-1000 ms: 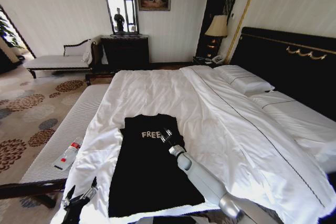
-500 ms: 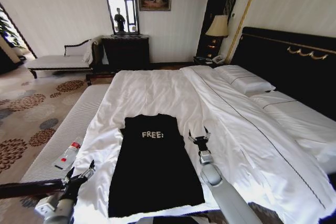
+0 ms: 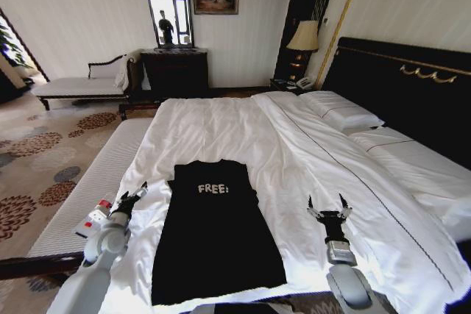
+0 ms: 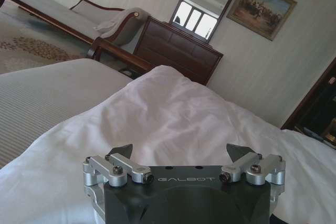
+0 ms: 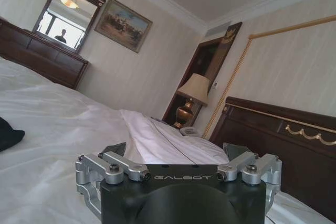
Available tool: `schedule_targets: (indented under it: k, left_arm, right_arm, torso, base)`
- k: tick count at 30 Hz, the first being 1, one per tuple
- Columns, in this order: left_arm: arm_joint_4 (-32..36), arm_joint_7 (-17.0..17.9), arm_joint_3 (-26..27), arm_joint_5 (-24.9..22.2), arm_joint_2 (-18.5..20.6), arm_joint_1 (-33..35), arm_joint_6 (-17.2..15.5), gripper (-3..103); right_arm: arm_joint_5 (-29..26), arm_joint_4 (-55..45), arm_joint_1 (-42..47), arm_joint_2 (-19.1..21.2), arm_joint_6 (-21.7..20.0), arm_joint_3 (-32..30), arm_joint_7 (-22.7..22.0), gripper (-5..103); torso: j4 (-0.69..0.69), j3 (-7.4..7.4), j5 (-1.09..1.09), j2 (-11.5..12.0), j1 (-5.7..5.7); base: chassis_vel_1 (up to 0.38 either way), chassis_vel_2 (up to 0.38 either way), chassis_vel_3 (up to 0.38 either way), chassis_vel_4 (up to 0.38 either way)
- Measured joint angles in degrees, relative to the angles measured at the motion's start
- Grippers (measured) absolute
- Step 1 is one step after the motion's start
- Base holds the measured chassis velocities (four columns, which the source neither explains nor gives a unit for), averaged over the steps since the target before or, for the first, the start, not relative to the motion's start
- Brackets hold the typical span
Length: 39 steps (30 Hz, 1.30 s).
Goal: Fold the clothes on the bed.
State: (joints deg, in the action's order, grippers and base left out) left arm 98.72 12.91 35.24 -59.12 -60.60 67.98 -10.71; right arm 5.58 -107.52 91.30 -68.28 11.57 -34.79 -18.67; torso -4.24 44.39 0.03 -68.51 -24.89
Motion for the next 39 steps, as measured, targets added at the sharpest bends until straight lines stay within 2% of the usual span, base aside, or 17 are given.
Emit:
schedule_targets:
  k: [1,3,4,5,7,9,12,15,17,20,22,25,29,31,34,39]
  left_arm:
    - [-2.6,-0.1,-1.6,-0.4,0.1,-2.9,-0.1,100]
    - [-8.0,-0.4,-5.3,-2.0,-0.2,-8.3,-0.6,100]
    - [-8.0,-0.4,-5.3,-2.0,-0.2,-8.3,-0.6,100]
    - [-10.8,-0.8,-7.1,-2.6,-0.8,-10.7,-0.8,100]
    - [-14.6,-2.1,-9.8,-3.0,-1.9,-14.0,-0.9,100]
    - [-16.8,-3.3,-12.2,-3.1,-3.1,-16.6,-0.9,100]
    - [-18.9,-3.7,-14.2,-3.5,-4.5,-18.8,-0.9,100]
    - [-22.3,-3.1,-14.7,-4.0,-5.8,-20.1,-1.0,100]
    - [-25.0,-2.3,-14.2,-6.6,-7.3,-21.2,-1.4,100]
    - [-27.4,-2.2,-14.2,-7.6,-8.7,-22.3,-1.6,100]
    - [-30.0,-3.2,-14.6,-6.2,-9.8,-23.5,-1.6,100]
    - [-32.8,-4.9,-15.5,-4.2,-10.7,-24.8,-1.5,100]
    - [-34.4,-5.9,-17.0,-3.7,-11.8,-26.2,-1.5,100]
    - [-35.2,-4.7,-18.5,-2.7,-12.8,-27.0,-2.2,100]
    - [-37.4,0.0,-19.7,-0.1,-13.6,-27.8,-3.7,100]
    - [-38.4,2.9,-18.4,-0.2,-14.2,-27.9,-4.0,100]
  right_arm:
    - [0.1,-0.2,0.3,0.1,-0.1,0.2,0.1,100]
    - [0.2,-0.8,1.9,-0.1,0.1,-0.5,0.2,100]
    - [0.2,-0.8,1.9,-0.1,0.1,-0.5,0.2,100]
    - [0.2,-1.1,2.7,-0.1,0.2,-1.2,0.2,100]
    - [0.0,-1.5,3.5,0.1,0.3,-1.9,0.2,100]
    - [-0.1,-1.5,3.6,0.4,0.3,-2.2,0.2,100]
    - [-0.4,-1.5,3.5,1.2,0.3,-2.2,0.2,100]
    - [-0.9,-1.5,3.4,2.1,0.3,-2.5,0.2,100]
    - [-1.6,-1.4,3.2,3.1,0.3,-2.7,0.2,100]
    - [-2.0,-1.1,2.9,3.8,0.3,-2.7,0.2,100]
    - [-2.3,-1.2,2.4,4.1,0.2,-2.7,0.2,100]
    - [-2.7,-1.7,2.4,3.9,0.0,-2.8,0.3,100]
    - [-2.7,-2.0,2.9,3.2,0.0,-2.8,0.3,100]
    - [-2.7,-2.0,3.1,2.9,0.1,-2.9,0.3,100]
    - [-3.0,-1.9,3.0,3.1,0.2,-3.3,0.3,100]
    - [-3.3,-1.1,2.4,3.4,0.3,-3.5,0.3,100]
  torso:
    - [0.01,0.0,0.0,0.0,0.0]
    - [-0.06,0.01,-0.02,0.0,-0.01]
    - [-0.06,0.01,-0.02,0.0,-0.01]
    - [-0.17,0.01,-0.04,0.0,-0.01]
    - [-0.16,0.01,-0.05,0.0,-0.01]
    - [-0.09,0.01,-0.01,0.0,-0.01]
    - [-0.11,0.0,-0.01,0.0,0.0]
    - [-0.1,0.0,-0.02,0.0,-0.01]
    - [-0.06,0.0,-0.03,0.0,-0.01]
    - [-0.08,0.0,-0.01,0.0,0.0]
    - [-0.12,0.0,-0.03,0.0,0.0]
    - [-0.09,0.0,-0.02,0.0,-0.01]
    - [-0.1,0.0,-0.02,0.0,-0.01]
    - [-0.11,0.0,-0.02,0.0,0.0]
    - [-0.13,-0.01,-0.01,0.0,0.01]
    - [-0.17,-0.02,-0.03,0.0,0.0]
  base:
    - [0.0,0.0,0.0,0.0]
    - [0.0,0.0,0.0,0.0]
    - [0.0,0.0,0.0,0.0]
    - [0.0,0.0,0.0,0.0]
    - [0.0,0.0,0.0,0.0]
    - [0.0,0.0,0.0,0.0]
    - [0.0,0.0,0.0,0.0]
    - [0.0,0.0,0.0,0.0]
    - [0.0,0.0,0.0,0.0]
    - [0.0,0.0,0.0,0.0]
    - [0.0,0.0,0.0,0.0]
    - [0.0,0.0,0.0,0.0]
    - [0.0,0.0,0.0,0.0]
    - [0.0,0.0,0.0,0.0]
    - [0.0,0.0,0.0,0.0]
    - [0.0,0.0,0.0,0.0]
